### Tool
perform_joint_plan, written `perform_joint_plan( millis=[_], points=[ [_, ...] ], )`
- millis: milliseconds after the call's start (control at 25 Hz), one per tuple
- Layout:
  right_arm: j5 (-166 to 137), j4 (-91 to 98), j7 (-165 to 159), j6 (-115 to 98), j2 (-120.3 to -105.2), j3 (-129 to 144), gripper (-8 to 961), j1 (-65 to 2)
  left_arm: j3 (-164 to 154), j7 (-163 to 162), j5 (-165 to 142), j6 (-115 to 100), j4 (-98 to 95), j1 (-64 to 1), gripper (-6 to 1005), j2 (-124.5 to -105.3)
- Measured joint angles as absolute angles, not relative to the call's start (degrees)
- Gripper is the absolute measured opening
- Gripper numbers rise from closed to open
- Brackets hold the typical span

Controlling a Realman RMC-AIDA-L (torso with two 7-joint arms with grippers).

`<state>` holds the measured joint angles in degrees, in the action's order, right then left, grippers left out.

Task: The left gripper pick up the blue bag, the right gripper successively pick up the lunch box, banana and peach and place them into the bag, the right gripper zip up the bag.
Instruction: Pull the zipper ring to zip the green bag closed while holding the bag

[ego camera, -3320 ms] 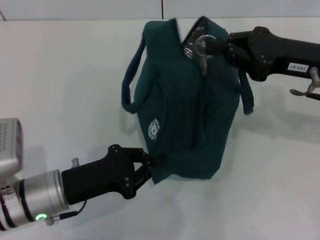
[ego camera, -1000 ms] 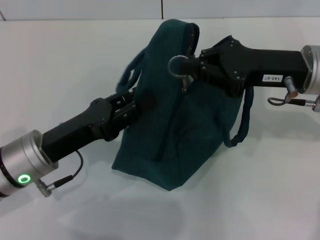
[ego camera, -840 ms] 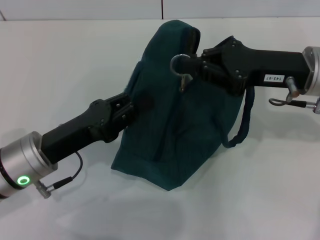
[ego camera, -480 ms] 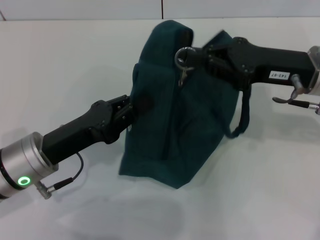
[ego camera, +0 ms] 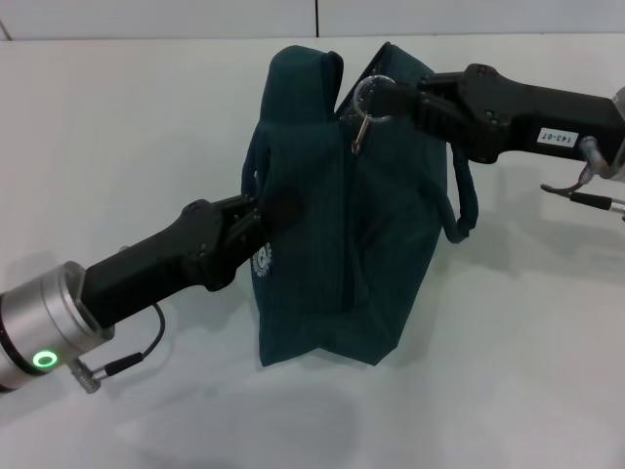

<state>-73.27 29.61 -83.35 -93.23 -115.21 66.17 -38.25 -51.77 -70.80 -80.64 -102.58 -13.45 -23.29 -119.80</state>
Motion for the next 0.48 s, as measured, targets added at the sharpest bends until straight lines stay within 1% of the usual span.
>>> perform_joint_plan(
  millis=[480],
  points=[
    [-72.96, 30.01, -85.36, -94.1, -115.25, 66.18, 39, -38.85, -53.51, -70.74, -80.68, -100.92, -13.25, -23.92, 54, -119.8]
  ],
)
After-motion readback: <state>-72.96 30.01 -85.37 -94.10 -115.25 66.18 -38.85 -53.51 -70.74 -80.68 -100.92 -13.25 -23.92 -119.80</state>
